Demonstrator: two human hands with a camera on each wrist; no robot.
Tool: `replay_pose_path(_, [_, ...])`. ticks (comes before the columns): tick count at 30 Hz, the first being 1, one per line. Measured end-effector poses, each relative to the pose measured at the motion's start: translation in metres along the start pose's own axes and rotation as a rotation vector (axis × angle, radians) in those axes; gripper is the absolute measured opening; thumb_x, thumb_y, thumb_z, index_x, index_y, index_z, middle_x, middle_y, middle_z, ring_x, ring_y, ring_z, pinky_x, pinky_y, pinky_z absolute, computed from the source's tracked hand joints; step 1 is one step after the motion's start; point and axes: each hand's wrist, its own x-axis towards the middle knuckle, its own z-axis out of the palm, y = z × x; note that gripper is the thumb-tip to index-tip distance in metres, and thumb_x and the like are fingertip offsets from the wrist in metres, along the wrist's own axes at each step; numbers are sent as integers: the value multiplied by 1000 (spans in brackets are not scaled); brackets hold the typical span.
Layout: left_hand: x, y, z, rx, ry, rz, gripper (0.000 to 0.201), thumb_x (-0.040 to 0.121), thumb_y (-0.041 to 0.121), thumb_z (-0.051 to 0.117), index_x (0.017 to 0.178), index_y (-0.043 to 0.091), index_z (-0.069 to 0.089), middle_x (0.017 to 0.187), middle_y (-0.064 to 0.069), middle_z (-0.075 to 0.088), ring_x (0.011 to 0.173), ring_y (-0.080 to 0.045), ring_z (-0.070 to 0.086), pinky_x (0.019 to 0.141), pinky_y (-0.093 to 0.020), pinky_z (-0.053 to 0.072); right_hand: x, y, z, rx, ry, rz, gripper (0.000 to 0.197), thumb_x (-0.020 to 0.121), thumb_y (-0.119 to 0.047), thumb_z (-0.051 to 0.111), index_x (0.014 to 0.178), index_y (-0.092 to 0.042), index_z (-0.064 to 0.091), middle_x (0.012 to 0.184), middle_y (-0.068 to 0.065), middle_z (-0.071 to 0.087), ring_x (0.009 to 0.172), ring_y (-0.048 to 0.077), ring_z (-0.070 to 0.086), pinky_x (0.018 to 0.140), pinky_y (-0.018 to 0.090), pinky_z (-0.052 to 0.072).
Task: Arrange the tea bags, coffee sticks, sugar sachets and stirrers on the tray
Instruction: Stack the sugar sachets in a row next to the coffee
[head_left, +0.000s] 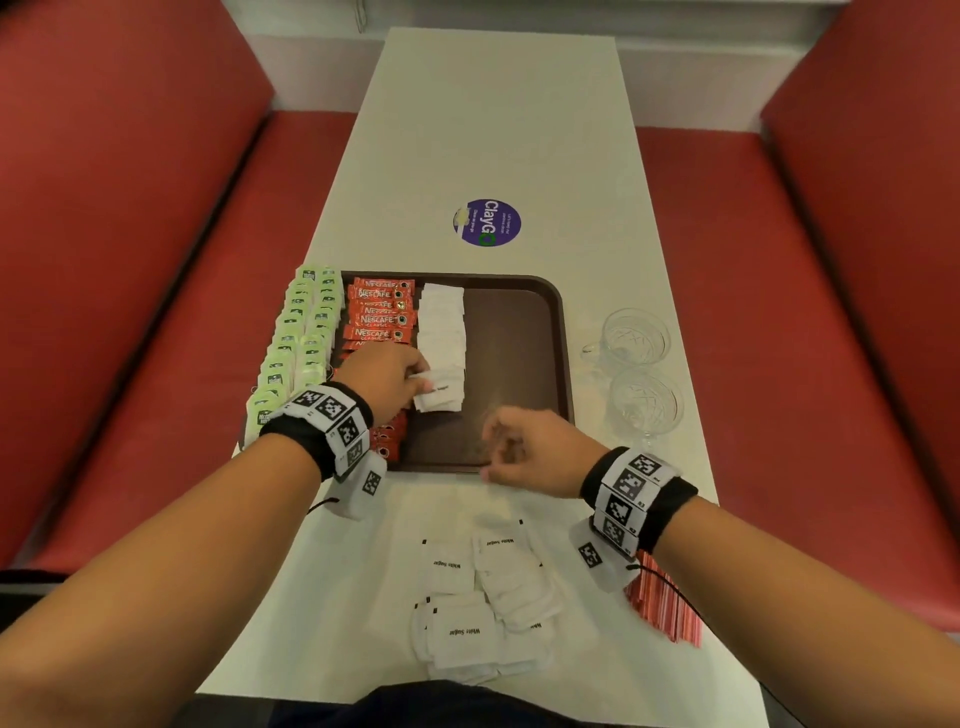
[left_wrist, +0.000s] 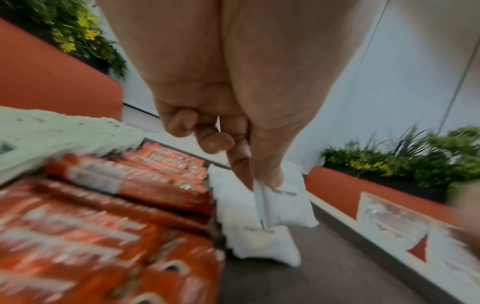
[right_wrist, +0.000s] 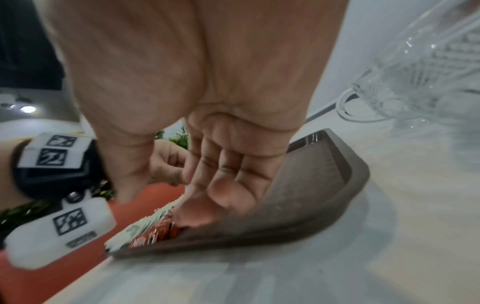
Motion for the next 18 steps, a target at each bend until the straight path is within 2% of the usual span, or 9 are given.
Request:
replay_pose_path(3, [2, -7, 5, 59, -130, -47, 23, 90, 37, 69, 108, 22, 71, 90, 9, 64, 88, -13, 60, 75, -27, 46, -6, -1, 9, -137, -179, 0, 42, 78, -46, 82, 107, -22, 64, 84, -7, 69, 76, 9, 64, 74, 30, 54])
replay_pose_path(6, [7, -5, 12, 107, -200, -36, 24, 89, 38, 70, 105, 22, 72, 87, 10, 63, 86, -13, 59, 70, -25, 43, -9, -3, 16, -274, -264, 23, 48, 75, -51, 82, 111, -23, 67, 76, -14, 60, 71, 6, 57, 73, 31, 52])
replay_pose_path(10, [17, 1, 12, 151, -171, -91, 22, 86, 41, 73, 100, 24, 70, 94, 6, 67, 92, -16, 62, 80, -32, 53, -9, -4, 22, -421, -333, 23, 54, 74, -52, 82, 118, -27, 66, 74, -18, 49, 80, 12, 55, 74, 30, 48])
replay_pose_path(14, [24, 3, 13, 228, -131, -147, 21, 81, 46, 76, 88, 28, 68, 87, 9, 65, 85, -14, 61, 78, -33, 53, -9, -4, 28, -497, -367, 10, 52, 75, -51, 81, 118, -28, 65, 75, -17, 48, 84, 15, 53, 74, 32, 48])
replay_pose_path(18, [24, 5, 14, 285, -110, -191, 33, 78, 51, 75, 95, 27, 61, 92, 6, 63, 88, -18, 60, 81, -35, 53, -7, -4, 29, -497, -380, 19, 45, 80, -45, 80, 117, -25, 65, 77, -15, 49, 79, 13, 51, 71, 31, 44])
